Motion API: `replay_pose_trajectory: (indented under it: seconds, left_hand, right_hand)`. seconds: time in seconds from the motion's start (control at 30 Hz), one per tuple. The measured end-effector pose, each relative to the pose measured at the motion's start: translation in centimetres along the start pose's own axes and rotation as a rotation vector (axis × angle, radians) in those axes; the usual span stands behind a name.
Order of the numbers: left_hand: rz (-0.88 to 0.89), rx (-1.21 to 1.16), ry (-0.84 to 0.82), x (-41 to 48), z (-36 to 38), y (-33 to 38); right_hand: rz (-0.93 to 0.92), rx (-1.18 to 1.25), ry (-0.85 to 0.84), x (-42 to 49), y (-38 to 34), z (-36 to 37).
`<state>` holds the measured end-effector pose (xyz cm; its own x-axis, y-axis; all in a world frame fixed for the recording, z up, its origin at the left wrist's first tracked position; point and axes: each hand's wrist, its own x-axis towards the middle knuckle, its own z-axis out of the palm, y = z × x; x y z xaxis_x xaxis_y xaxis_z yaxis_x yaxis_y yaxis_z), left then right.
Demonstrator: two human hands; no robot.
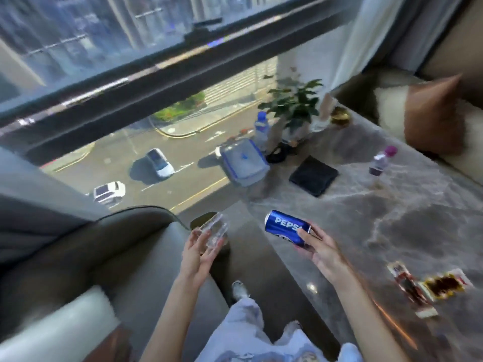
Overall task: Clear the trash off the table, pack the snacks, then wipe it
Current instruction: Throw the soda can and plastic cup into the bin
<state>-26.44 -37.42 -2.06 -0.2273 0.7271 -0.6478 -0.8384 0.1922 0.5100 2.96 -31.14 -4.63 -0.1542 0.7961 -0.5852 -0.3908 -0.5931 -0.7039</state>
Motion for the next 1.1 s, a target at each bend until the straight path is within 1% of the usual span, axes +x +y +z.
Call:
replay_pose_trajectory:
  seconds: [0.1,0.23,0.4,0.57,0.67,0.77,0.9,1.0,1.1]
  left_hand:
    - [0.044,-0.080,0.062,0.0,-3.2,4.9]
    - [0.131,-0.149,0.110,1.0,-7.2,10.4]
    - [0.194,-0.233,0.191,2.2,-11.0,14.9]
    - [0.197,-0.285,0.199,3.5,-12.9,17.0]
    - [0.180,-0.324,0.195,4.5,-13.2,17.9]
    - [0.177,-0.374,0.207,6.2,-12.8,19.0]
    - [0.172,-0.391,0.249,11.2,-12.4,19.7]
    - [0.135,-0.398,0.293,17.5,-13.4,18.0]
    - [0.065,-0.438,0.406,24.4,-15.9,14.2]
  right_hand:
    - [0.021,-0.092,-0.110,3.1,1.0,7.4]
    - [0.063,-0.152,-0.238,6.5,2.3,15.5]
    - [0.098,-0.161,-0.275,8.8,3.8,22.5]
    - [0.121,-0.223,-0.300,9.2,4.5,26.6]
    - [0.141,-0.248,-0.292,9.9,4.7,28.2]
    - [0.161,-0.186,-0.257,11.5,4.5,29.9]
    - [0.195,-0.155,-0.186,15.7,5.3,32.5]
    - [0.212,-0.140,-0.120,21.2,8.3,33.1]
    - [0.256,-0.169,-0.060,27.1,13.0,32.1]
